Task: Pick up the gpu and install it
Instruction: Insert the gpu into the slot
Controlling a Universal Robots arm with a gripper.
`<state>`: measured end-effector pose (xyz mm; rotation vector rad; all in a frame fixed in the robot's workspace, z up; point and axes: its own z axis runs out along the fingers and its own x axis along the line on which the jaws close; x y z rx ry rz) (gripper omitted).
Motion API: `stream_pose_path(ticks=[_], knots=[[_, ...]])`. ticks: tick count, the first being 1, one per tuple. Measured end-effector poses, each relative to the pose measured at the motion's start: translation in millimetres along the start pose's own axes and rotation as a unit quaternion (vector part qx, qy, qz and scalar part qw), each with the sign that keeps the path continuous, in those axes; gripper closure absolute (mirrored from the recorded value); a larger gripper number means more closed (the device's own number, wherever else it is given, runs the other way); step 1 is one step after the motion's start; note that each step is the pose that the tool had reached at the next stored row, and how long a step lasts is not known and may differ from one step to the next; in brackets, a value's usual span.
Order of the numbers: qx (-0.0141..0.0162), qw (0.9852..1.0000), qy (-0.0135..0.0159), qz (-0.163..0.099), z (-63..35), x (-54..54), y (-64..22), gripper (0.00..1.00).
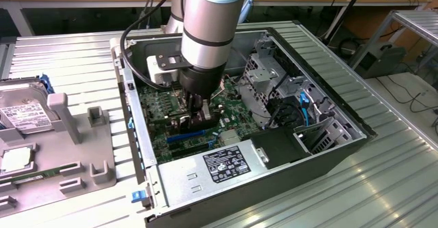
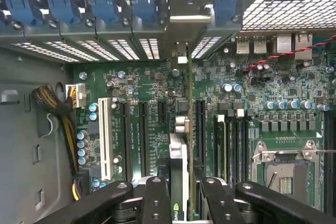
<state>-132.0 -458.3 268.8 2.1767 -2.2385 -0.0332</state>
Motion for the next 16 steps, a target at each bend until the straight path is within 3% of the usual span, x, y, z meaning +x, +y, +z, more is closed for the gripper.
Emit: stream_pose_path(ticks=[16], knots=[[0.0,1.0,0.0,0.0,5.8,0.0,-0.2,0.73]])
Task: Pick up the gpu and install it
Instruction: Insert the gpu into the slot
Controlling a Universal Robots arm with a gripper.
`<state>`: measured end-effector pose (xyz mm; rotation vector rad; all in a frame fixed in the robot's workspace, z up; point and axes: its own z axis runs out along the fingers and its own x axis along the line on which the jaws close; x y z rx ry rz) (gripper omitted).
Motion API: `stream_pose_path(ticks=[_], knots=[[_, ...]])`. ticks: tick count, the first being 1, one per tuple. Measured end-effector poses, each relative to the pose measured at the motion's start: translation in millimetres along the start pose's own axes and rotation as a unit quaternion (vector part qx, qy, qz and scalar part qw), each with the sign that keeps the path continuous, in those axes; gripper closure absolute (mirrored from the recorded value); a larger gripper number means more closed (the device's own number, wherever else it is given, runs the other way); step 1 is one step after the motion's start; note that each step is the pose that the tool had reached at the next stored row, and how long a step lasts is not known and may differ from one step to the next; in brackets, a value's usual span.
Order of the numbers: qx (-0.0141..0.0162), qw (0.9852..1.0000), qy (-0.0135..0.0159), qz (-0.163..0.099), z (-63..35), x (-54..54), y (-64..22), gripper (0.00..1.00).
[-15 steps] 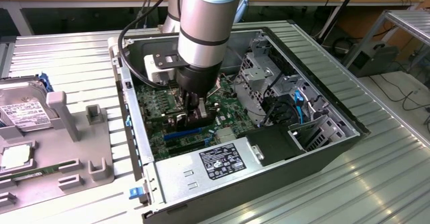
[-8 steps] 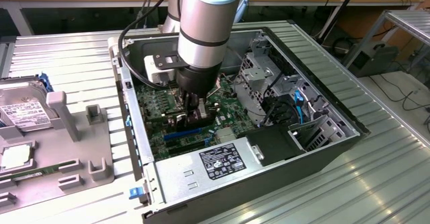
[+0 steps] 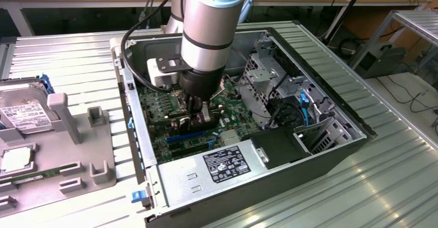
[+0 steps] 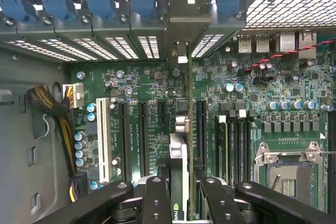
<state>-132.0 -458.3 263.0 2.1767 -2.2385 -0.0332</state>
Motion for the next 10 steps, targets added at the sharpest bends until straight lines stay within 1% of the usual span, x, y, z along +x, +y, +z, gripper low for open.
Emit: stream_pose_path(ticks=[10], knots=[[0.0,1.0,0.0001,0.0,6.5,0.0,-0.2,0.73]])
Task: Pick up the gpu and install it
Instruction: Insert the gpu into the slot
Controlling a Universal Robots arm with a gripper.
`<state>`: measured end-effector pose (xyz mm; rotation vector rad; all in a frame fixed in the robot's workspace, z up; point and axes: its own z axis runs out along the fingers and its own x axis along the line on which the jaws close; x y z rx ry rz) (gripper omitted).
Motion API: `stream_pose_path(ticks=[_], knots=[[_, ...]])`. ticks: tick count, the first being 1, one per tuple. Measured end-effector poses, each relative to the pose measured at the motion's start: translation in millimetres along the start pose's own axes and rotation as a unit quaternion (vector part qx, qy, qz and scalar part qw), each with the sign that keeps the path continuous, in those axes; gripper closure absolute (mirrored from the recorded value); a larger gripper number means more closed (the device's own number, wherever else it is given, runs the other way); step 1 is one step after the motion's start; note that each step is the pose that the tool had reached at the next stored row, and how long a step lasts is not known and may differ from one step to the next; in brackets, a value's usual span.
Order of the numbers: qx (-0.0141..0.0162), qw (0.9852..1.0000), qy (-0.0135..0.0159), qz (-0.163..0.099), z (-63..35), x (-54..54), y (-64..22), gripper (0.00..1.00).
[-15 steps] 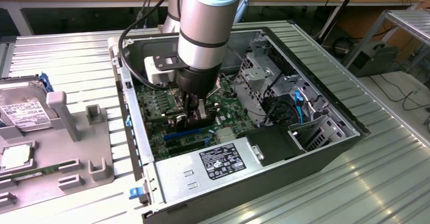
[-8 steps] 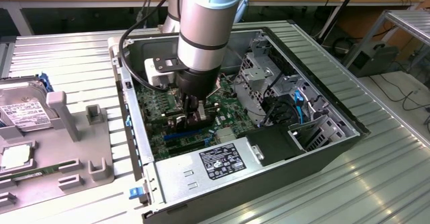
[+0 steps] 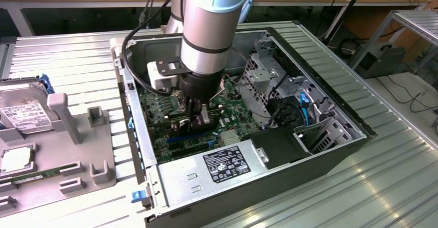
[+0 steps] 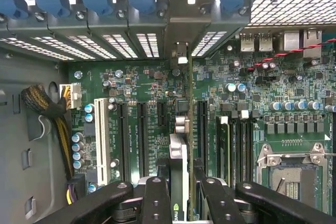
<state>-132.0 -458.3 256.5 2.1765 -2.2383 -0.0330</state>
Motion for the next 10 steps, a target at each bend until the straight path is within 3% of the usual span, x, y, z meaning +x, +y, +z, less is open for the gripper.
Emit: stream_pose_path(ticks=[10], knots=[[0.0001,1.0,-0.0002,0.0,3.5,0.0,-0.1,0.73]])
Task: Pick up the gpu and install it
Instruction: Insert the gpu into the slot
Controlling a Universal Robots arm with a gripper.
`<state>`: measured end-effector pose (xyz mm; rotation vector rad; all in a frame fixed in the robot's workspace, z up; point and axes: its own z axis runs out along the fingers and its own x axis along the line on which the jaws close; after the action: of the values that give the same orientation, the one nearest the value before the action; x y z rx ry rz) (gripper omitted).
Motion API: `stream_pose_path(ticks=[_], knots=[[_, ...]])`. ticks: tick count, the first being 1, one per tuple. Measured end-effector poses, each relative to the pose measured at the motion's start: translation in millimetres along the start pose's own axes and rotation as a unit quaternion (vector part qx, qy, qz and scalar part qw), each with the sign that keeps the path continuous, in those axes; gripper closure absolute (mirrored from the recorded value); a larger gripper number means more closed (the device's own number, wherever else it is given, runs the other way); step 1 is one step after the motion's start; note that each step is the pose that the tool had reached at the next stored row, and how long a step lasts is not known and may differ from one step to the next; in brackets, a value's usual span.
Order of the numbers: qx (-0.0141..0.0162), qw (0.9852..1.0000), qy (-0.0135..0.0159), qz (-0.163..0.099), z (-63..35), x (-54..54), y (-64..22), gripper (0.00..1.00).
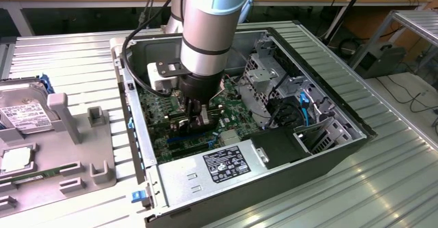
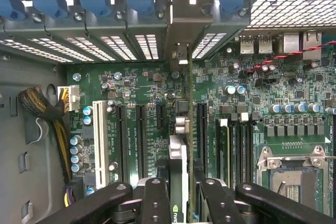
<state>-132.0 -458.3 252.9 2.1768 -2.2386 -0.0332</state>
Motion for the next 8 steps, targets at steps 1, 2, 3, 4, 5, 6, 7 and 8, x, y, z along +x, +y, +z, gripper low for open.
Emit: stream_pose_path(ticks=[1,2,3,4,5,6,7,8], knots=[[-0.0001,1.0,0.0001,0.0,0.8,0.0,0.0,0.73],[-0.0002,1.0,0.0003,0.0,1.4,0.1,0.0,0.73],[-0.0001,1.0,0.0002,0.0,1.5,0.1,0.0,0.73],[-0.0001,1.0,0.0001,0.0,1.7,0.0,0.0,0.73],[-0.0001,1.0,0.0001,0.0,1.7,0.0,0.0,0.73],[-0.0002,1.0,0.0,0.0,1.5,0.0,0.0,0.73],[-0.0002,1.0,-0.0001,0.0,1.2,0.0,0.0,0.73],[0.0,1.0,-0.0004,0.0,0.5,-0.1,-0.1,0.73]])
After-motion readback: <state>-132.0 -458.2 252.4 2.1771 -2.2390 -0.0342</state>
